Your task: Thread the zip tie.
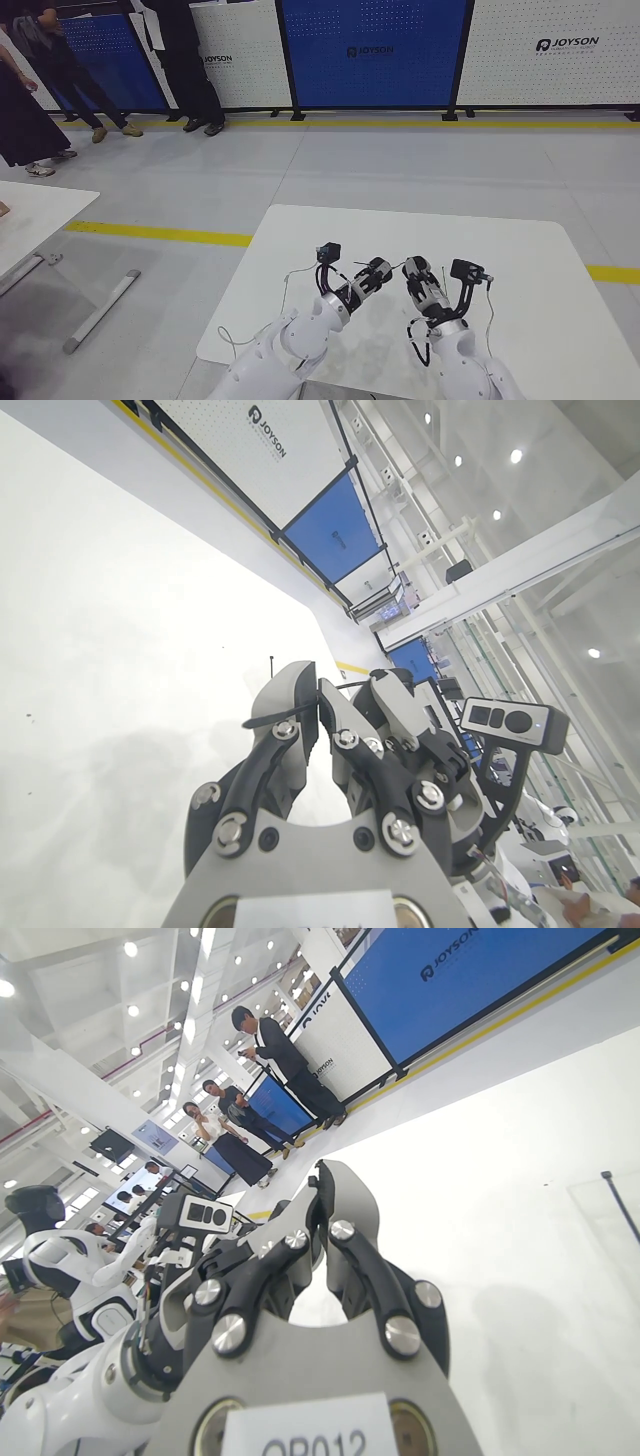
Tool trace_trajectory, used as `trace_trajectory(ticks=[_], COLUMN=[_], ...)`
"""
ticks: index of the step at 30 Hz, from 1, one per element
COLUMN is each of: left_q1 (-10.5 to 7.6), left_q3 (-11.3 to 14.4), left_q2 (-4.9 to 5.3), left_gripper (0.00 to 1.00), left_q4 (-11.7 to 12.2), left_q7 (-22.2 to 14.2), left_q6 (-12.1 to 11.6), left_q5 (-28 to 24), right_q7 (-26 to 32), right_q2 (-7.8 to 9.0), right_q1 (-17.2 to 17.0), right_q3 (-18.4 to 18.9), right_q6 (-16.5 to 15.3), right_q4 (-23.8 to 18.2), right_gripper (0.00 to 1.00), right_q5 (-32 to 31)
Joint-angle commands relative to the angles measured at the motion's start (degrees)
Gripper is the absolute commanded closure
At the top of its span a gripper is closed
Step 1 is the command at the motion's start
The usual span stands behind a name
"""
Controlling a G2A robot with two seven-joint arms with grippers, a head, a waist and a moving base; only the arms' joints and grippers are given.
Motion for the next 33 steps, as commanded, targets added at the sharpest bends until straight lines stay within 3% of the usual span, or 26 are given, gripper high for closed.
trace_trajectory(ticks=[1, 10, 11, 12, 15, 23, 25, 27, 33], left_q1=[0.06, 0.36, 0.38, 0.35, 0.34, 0.94, 1.10, 1.20, 1.16], left_q3=[0.05, -0.12, -0.15, -0.18, -0.29, -1.31, -1.67, -2.01, -2.23], left_q2=[-0.01, -0.04, -0.03, -0.03, -0.03, 0.12, 0.18, 0.23, 0.22], left_gripper=[1.00, 1.00, 0.95, 0.78, 0.63, 0.66, 0.69, 0.78, 0.88], left_q4=[0.03, -0.56, -0.49, -0.48, -0.41, -0.91, -1.08, -1.15, -1.05], left_q7=[-0.05, -0.41, -0.55, -0.68, -0.75, -0.63, -0.64, -0.70, -0.86], left_q6=[0.15, 0.49, 0.70, 0.85, 0.95, 0.51, 0.44, 0.41, 0.45], left_q5=[0.23, -0.02, -0.06, -0.04, 0.04, -0.19, -0.26, -0.36, -0.65], right_q7=[0.19, 1.40, 1.25, 1.26, 1.19, 0.98, 1.02, 1.16, 1.26], right_q2=[0.06, 0.10, 0.11, 0.12, 0.13, 0.10, 0.10, 0.11, 0.11], right_q1=[-0.11, 0.36, 0.32, 0.28, 0.26, 0.46, 0.49, 0.56, 0.57], right_q3=[0.06, -0.38, -0.35, -0.34, -0.26, -0.37, -0.43, -0.54, -0.89], right_q6=[-0.07, 1.69, 2.00, 2.27, 3.21, 5.29, 5.59, 5.68, 5.37], right_q4=[-0.05, 0.01, -0.06, -0.10, -0.18, 0.08, 0.14, 0.17, 0.02], right_gripper=[1.00, 1.00, 1.00, 1.00, 1.00, 1.00, 1.00, 1.00, 1.00], right_q5=[-0.28, -1.32, -1.57, -1.67, -2.07, -3.17, -3.56, -3.79, -4.19])
